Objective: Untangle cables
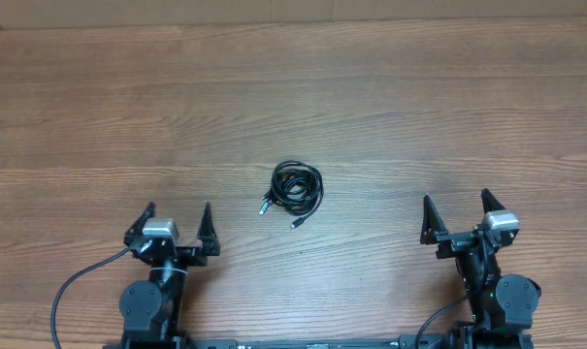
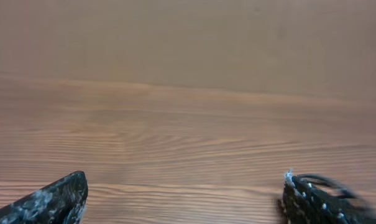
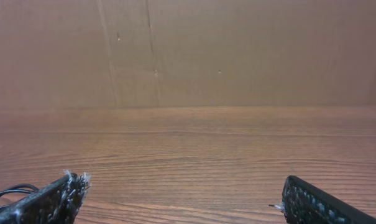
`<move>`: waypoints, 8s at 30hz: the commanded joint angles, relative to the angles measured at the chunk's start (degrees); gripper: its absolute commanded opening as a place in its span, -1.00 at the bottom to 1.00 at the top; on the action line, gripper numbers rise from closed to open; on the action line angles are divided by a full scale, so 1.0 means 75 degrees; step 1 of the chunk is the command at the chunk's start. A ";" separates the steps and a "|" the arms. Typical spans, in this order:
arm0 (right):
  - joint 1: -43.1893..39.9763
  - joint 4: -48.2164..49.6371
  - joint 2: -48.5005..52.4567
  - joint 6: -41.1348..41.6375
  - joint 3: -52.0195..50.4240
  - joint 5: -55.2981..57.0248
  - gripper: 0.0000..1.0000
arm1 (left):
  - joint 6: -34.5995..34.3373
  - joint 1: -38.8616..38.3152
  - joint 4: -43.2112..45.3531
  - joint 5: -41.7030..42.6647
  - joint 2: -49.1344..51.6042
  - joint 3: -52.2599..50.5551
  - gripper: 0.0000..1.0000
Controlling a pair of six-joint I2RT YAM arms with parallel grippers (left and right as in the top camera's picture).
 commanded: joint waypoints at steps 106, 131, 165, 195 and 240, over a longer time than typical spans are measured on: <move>0.0044 0.0032 -0.0061 0.0023 -0.0079 0.0082 0.99 | 0.0294 -0.1798 -1.0072 0.2734 1.7188 1.4950 0.99; 0.0044 0.0032 -0.0061 0.0023 -0.0079 0.0082 1.00 | 0.0277 -0.2014 -1.0057 0.2393 1.7244 1.4950 1.00; 0.0044 0.0032 -0.0061 0.0023 -0.0079 0.0079 1.00 | 0.0254 -0.2349 -1.0182 0.2390 1.7244 1.4950 0.99; 0.0044 0.0029 -0.0061 0.0023 -0.0079 0.0079 1.00 | 0.0108 -0.2349 -0.9836 0.2393 1.7244 1.4950 1.00; 0.0044 0.0032 -0.0061 0.0023 -0.0079 0.0082 1.00 | -0.0236 -0.2340 -0.9273 0.2250 1.7244 1.4950 1.00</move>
